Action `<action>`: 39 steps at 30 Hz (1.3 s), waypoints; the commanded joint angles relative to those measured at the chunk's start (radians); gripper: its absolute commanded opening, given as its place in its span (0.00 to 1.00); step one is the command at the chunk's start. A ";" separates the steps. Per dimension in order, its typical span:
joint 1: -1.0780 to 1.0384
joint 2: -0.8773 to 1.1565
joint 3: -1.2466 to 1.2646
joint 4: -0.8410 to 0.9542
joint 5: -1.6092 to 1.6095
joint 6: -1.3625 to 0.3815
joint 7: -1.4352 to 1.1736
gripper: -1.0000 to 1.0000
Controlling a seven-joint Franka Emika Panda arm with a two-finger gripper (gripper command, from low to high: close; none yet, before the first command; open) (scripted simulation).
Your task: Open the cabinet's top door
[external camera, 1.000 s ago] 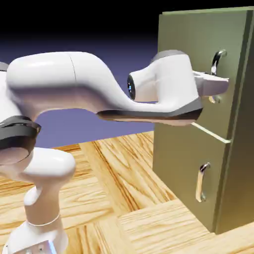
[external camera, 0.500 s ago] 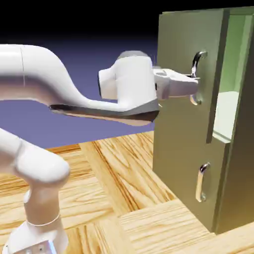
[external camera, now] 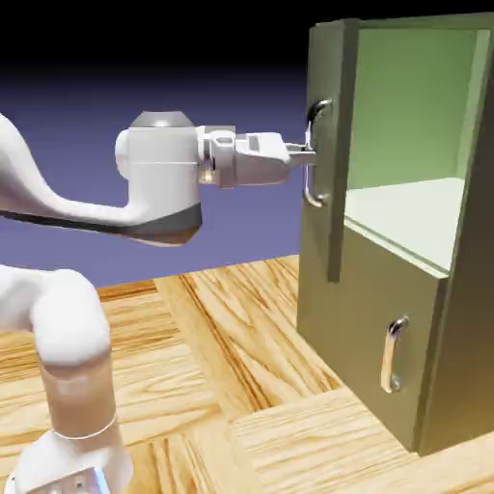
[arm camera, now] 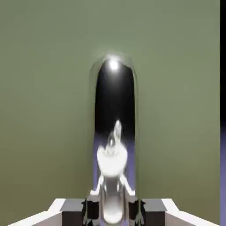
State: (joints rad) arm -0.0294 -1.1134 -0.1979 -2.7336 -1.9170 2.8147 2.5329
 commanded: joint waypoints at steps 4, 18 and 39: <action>-0.043 -0.090 0.084 -0.064 0.175 -0.049 -0.107 0.00; 0.061 -0.371 0.485 -0.169 0.768 -0.501 -0.372 0.00; -0.203 -0.562 1.036 0.057 1.464 -0.884 -0.625 0.00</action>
State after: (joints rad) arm -0.2321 -1.6757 0.8384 -2.6768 -0.4526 1.9311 1.9084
